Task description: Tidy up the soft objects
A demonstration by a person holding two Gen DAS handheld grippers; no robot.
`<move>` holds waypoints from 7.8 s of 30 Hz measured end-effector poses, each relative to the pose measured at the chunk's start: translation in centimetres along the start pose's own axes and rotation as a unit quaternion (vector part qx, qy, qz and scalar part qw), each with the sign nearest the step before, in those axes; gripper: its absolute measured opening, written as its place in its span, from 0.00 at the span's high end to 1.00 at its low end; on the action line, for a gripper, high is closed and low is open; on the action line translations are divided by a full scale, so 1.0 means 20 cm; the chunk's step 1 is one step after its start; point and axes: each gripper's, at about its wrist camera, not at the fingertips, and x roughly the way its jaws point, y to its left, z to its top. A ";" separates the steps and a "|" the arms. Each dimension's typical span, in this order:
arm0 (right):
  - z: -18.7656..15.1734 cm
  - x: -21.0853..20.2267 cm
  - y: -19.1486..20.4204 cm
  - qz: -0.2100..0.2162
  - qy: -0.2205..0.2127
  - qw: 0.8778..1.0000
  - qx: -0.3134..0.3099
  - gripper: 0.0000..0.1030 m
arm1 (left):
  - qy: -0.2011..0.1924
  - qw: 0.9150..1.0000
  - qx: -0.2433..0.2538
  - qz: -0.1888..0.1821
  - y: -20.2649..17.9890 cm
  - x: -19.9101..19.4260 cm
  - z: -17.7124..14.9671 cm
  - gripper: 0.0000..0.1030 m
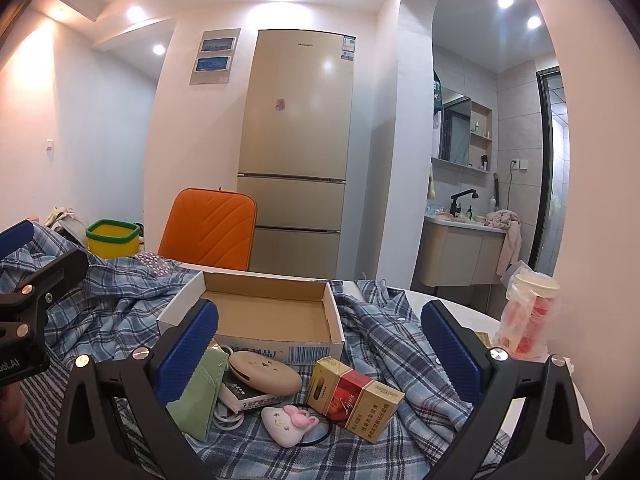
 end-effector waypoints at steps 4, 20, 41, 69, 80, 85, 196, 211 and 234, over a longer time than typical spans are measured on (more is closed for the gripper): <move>0.00 0.00 0.00 0.000 0.000 1.000 -0.001 0.00 | 0.005 1.000 -0.009 -0.001 0.02 0.01 0.00 0.00; -0.01 -0.12 0.04 -0.006 -0.063 0.998 -0.018 0.00 | 0.019 1.000 -0.015 0.000 0.03 0.04 0.00 0.00; 0.00 -0.21 0.01 0.004 -0.100 0.995 -0.002 0.00 | 0.033 0.999 -0.016 0.002 0.03 0.05 0.01 0.00; -0.01 -0.08 -0.04 0.009 -0.041 0.999 0.021 0.00 | 0.032 0.999 -0.019 0.004 0.05 0.06 0.00 0.00; -0.02 -0.01 -0.03 0.015 -0.005 1.000 0.020 0.00 | 0.039 0.999 -0.032 -0.006 0.06 0.07 0.00 0.00; -0.02 0.00 -0.03 0.014 -0.004 1.000 0.019 0.00 | 0.032 0.999 -0.028 -0.005 0.05 0.06 0.00 0.00; -0.08 0.12 -0.03 0.084 0.106 0.991 0.004 0.72 | 0.092 0.995 -0.007 -0.045 -0.20 0.08 0.01 0.34; 0.40 -0.07 -0.06 0.068 -0.041 0.997 -0.002 0.72 | -0.019 1.000 0.009 -0.022 -0.13 -0.02 0.36 0.34; 0.37 0.87 0.10 0.036 0.030 0.999 0.009 0.72 | -0.040 0.998 -0.049 -0.022 0.01 0.59 0.25 0.34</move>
